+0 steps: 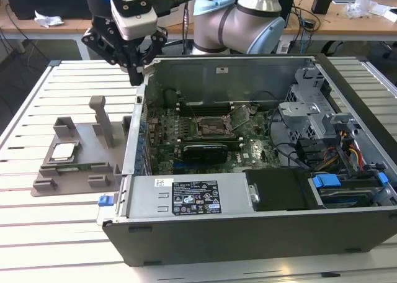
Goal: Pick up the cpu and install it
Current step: 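Reach for the cpu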
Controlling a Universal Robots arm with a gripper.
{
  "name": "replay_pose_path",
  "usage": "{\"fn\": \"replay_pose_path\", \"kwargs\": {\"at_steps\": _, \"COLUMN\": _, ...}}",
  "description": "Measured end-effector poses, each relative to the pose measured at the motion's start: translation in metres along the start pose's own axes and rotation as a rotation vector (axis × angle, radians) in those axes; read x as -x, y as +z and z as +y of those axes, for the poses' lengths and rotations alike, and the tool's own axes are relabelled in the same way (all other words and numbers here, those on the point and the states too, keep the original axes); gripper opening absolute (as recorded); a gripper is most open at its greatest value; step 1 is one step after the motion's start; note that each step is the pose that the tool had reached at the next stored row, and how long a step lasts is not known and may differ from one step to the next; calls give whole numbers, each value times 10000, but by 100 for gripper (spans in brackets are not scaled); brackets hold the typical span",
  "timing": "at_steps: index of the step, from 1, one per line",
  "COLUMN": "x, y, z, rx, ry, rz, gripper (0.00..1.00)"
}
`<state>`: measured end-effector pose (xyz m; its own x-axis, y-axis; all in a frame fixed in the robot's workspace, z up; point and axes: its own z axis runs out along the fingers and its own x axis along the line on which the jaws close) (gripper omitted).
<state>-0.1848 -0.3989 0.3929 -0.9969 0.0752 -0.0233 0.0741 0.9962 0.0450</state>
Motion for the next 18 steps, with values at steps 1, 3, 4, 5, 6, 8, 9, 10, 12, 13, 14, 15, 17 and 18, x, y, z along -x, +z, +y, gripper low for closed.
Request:
{"fn": "replay_pose_path", "kwargs": {"at_steps": 1, "x": -28, "y": 0, "z": -2, "rx": 0, "ry": 1, "rz": 0, "gripper": 11}}
{"fn": "replay_pose_path", "kwargs": {"at_steps": 3, "x": -89, "y": -2, "z": -7, "rx": -1, "ry": 1, "rz": 0, "gripper": 11}}
{"fn": "replay_pose_path", "kwargs": {"at_steps": 4, "x": -115, "y": -2, "z": -9, "rx": -1, "ry": 1, "rz": 0, "gripper": 11}}
{"fn": "replay_pose_path", "kwargs": {"at_steps": 5, "x": -142, "y": -2, "z": -10, "rx": 0, "ry": 1, "rz": 0, "gripper": 11}}
{"fn": "replay_pose_path", "kwargs": {"at_steps": 6, "x": -160, "y": -2, "z": -12, "rx": 0, "ry": 0, "rz": 0, "gripper": 11}}
{"fn": "replay_pose_path", "kwargs": {"at_steps": 8, "x": -207, "y": -3, "z": -16, "rx": 0, "ry": 0, "rz": -1, "gripper": 11}}
{"fn": "replay_pose_path", "kwargs": {"at_steps": 9, "x": -243, "y": -3, "z": -18, "rx": 0, "ry": 0, "rz": -1, "gripper": 11}}
{"fn": "replay_pose_path", "kwargs": {"at_steps": 10, "x": -264, "y": -4, "z": -20, "rx": 0, "ry": 0, "rz": 0, "gripper": 11}}
{"fn": "replay_pose_path", "kwargs": {"at_steps": 12, "x": -303, "y": -4, "z": -22, "rx": 0, "ry": 1, "rz": 1, "gripper": 11}}
{"fn": "replay_pose_path", "kwargs": {"at_steps": 13, "x": -320, "y": -4, "z": -24, "rx": 0, "ry": 1, "rz": 0, "gripper": 11}}
{"fn": "replay_pose_path", "kwargs": {"at_steps": 14, "x": -341, "y": -5, "z": -25, "rx": 0, "ry": 1, "rz": 0, "gripper": 11}}
{"fn": "replay_pose_path", "kwargs": {"at_steps": 15, "x": -359, "y": -5, "z": -27, "rx": 0, "ry": 0, "rz": 0, "gripper": 11}}
{"fn": "replay_pose_path", "kwargs": {"at_steps": 17, "x": -421, "y": -6, "z": -32, "rx": -1, "ry": 0, "rz": 1, "gripper": 11}}
{"fn": "replay_pose_path", "kwargs": {"at_steps": 18, "x": -443, "y": -6, "z": -33, "rx": -1, "ry": 0, "rz": 0, "gripper": 11}}
